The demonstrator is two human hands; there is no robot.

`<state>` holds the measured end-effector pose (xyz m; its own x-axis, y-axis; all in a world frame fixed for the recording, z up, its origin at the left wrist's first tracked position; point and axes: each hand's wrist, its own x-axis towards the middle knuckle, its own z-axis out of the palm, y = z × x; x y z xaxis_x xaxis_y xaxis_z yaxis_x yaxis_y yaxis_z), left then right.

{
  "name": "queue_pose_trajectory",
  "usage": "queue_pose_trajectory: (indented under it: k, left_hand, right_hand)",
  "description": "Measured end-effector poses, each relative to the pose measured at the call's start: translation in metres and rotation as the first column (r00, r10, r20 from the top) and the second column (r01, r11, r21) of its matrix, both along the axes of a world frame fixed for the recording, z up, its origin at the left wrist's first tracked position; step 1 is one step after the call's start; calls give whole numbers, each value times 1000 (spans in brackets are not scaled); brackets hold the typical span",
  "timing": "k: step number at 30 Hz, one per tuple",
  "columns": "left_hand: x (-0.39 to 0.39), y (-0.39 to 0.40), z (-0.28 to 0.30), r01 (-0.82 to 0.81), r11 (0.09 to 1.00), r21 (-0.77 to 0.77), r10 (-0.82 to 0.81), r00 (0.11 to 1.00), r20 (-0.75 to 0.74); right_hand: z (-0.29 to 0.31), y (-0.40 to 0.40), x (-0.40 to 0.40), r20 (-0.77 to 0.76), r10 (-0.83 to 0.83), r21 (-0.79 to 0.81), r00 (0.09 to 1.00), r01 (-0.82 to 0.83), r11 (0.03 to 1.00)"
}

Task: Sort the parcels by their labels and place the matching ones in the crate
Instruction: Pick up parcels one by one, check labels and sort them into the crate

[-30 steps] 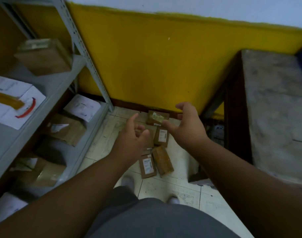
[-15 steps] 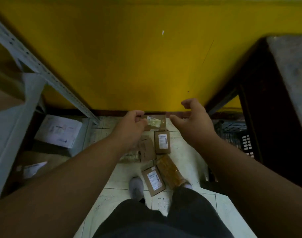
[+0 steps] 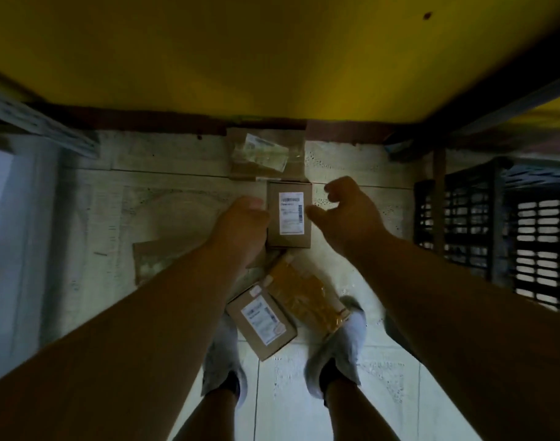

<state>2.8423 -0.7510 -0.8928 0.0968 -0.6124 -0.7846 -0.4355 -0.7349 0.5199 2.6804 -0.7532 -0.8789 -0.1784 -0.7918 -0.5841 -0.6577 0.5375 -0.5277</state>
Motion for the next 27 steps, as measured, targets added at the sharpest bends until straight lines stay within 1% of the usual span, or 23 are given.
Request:
queue_pose_trajectory:
  k: [3, 7, 9, 11, 13, 15, 17, 19, 20, 22, 23, 25, 27]
  left_hand:
    - [-15, -8, -91, -30, 999, 38, 28, 998, 47]
    - [-34, -13, -189, -8, 1000, 25, 7, 999, 36]
    - [-40, -14, -226, -3, 1000, 6, 3, 998, 58]
    - [-42, -17, -258, 47, 999, -21, -44, 993, 107]
    - [-43, -26, -282, 99, 995, -31, -92, 981, 172]
    - [-47, -37, -301, 114, 993, -7, -110, 972, 206]
    - [-54, -47, -312, 91, 995, 50, -98, 978, 182]
    - [-58, -54, -315, 5, 996, 92, -20, 986, 167]
    - [-59, -55, -312, -37, 996, 81, 22, 985, 174]
    - [-60, -53, -296, -59, 998, 35, 51, 981, 186]
    - [-60, -48, -284, -56, 998, 16, 53, 982, 181]
    - [-59, -38, -250, -79, 996, -34, 83, 985, 150]
    - [-54, -31, -199, -162, 980, -114, 175, 978, 111]
  right_hand:
    - [-97, 3, -3, 4, 15, 23, 1000, -15, 1000]
    - [-204, 2, -3, -1, -25, 45, 1000, 25, 999]
    - [-247, 1, -5, -16, -60, 72, 998, 61, 996]
    - [-284, -1, -8, -40, -89, 108, 995, 92, 990]
    - [-314, -8, -12, -76, -105, 130, 992, 114, 985]
    - [-334, -18, -16, -110, -119, 126, 987, 132, 983]
    - [-347, -25, -16, -92, -162, 161, 982, 176, 971]
    - [-351, -28, -13, -41, -247, 210, 968, 250, 945]
    - [-349, -29, -13, -28, -293, 220, 956, 291, 931]
    - [-332, -28, -17, -14, -347, 214, 938, 341, 915]
    - [-317, -27, -19, -21, -366, 188, 931, 363, 913]
    - [-275, -24, -21, -14, -412, 78, 911, 412, 908]
    - [-220, -22, -15, 68, -439, -29, 896, 442, 897]
